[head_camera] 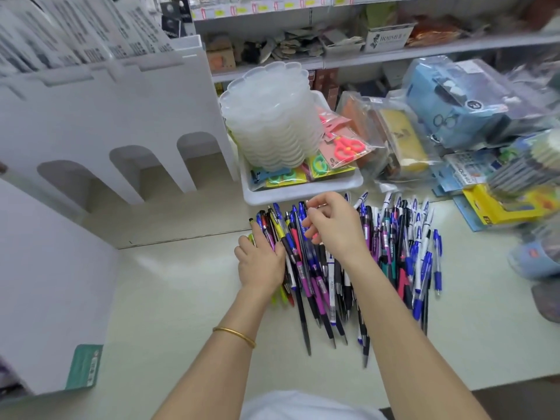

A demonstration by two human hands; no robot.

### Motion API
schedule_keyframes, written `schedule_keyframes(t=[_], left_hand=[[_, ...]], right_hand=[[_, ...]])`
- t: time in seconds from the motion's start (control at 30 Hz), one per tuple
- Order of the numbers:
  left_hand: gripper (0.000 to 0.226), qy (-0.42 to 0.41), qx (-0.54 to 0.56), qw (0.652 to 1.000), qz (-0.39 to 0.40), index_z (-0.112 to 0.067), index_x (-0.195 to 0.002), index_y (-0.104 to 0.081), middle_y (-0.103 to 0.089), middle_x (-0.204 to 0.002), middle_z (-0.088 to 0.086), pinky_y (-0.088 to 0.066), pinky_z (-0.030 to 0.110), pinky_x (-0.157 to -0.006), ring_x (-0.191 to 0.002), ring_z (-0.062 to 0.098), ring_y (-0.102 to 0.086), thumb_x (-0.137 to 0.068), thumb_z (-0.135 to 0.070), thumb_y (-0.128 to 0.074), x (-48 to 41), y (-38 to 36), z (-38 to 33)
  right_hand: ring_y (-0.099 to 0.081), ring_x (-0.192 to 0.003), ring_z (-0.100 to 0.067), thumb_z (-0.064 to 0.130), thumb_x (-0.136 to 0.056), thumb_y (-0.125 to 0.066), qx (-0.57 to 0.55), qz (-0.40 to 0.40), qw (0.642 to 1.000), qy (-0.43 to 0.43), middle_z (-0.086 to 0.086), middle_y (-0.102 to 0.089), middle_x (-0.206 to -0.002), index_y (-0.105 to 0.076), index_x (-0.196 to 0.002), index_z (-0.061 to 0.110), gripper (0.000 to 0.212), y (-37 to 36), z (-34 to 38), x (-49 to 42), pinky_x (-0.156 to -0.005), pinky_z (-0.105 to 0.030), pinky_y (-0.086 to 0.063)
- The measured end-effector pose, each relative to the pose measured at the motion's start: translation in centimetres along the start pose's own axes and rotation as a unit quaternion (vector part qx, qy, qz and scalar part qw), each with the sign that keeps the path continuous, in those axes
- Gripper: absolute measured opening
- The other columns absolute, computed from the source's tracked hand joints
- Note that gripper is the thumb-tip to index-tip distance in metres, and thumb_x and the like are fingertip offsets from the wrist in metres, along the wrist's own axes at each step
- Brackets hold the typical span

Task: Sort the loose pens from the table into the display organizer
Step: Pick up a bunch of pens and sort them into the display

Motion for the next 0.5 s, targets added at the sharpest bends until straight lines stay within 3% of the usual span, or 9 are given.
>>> schedule_keyframes(t=[0.5], left_hand=[[0.086,0.054,0.077,0.996,-0.008,-0.001,-0.151,-0.004,-0.025,-0.145,0.023,-0.035,0.037,-0.105,-0.128,0.036,-0.032,-0.091,-0.018,-0.063,-0.16,0.8,0.85]], right_hand=[[-0.058,-0.053,-0.007,0.005,-0.095,-0.046,0.02,0.004,0.999,0.025,-0.005,-0.066,-0.079,-0.055,-0.097,0.014,0.013,-0.37,0.64,0.1,-0.05,-0.023,-0.05]])
Point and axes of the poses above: each hand's wrist, its own x-axis away from the middle knuckle, its own y-axis out of the back of the hand, z = x × y, the point moved 6 cm from there along -x, towards the middle knuckle
